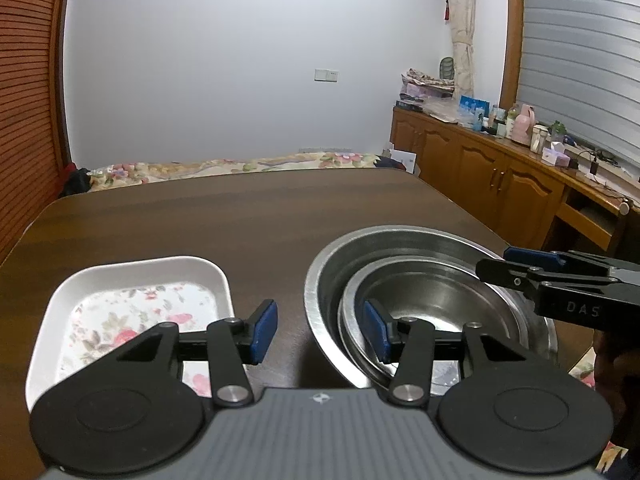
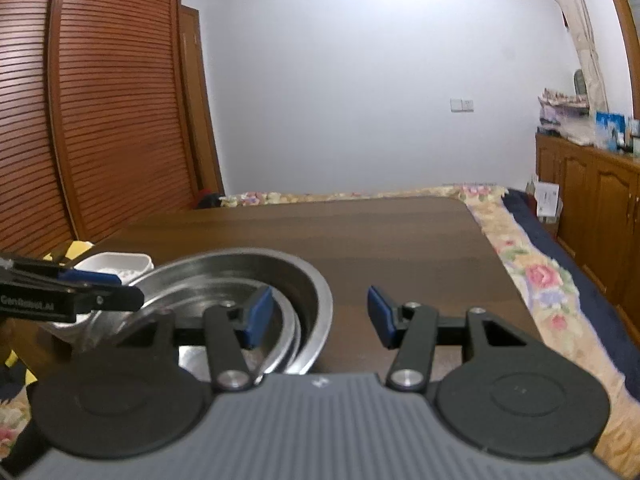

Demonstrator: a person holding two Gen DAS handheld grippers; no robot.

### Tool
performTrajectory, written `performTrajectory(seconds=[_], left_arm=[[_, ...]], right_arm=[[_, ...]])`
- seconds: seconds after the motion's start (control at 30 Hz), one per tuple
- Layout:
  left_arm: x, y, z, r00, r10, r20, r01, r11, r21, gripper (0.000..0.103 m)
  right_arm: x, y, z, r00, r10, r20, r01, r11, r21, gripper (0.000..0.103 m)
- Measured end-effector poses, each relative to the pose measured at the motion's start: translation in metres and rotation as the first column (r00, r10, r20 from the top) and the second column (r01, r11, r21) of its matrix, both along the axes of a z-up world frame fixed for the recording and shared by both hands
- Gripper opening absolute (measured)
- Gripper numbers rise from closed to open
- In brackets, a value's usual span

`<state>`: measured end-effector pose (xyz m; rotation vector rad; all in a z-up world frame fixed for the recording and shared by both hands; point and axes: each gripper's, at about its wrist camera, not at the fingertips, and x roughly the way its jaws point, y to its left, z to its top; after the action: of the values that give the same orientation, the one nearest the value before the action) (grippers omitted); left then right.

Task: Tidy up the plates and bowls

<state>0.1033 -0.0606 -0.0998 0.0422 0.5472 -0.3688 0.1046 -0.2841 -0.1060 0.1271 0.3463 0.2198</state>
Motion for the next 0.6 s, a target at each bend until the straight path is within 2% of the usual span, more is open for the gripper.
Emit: performTrajectory(seconds=[0.43,0.6], left_arm=[[-0.0003,-0.0018,-0.0088,1.000,0.012,-0.016,-0.013,0.999,-0.030,0.045],[-0.0002,-0.0018,-0.0103,1.000,0.000,-0.016,-0.001,0.999,-0.037,0.038]], right_arm=[[0.0019,0.0049,-0.0076,0.999,0.026,-0.039,-0.025,0.999,0.030,0.054],[0.0006,0.0075,-0.0089,0.998,0.037,-0.043,-0.035,0.999,0.034,0.054]])
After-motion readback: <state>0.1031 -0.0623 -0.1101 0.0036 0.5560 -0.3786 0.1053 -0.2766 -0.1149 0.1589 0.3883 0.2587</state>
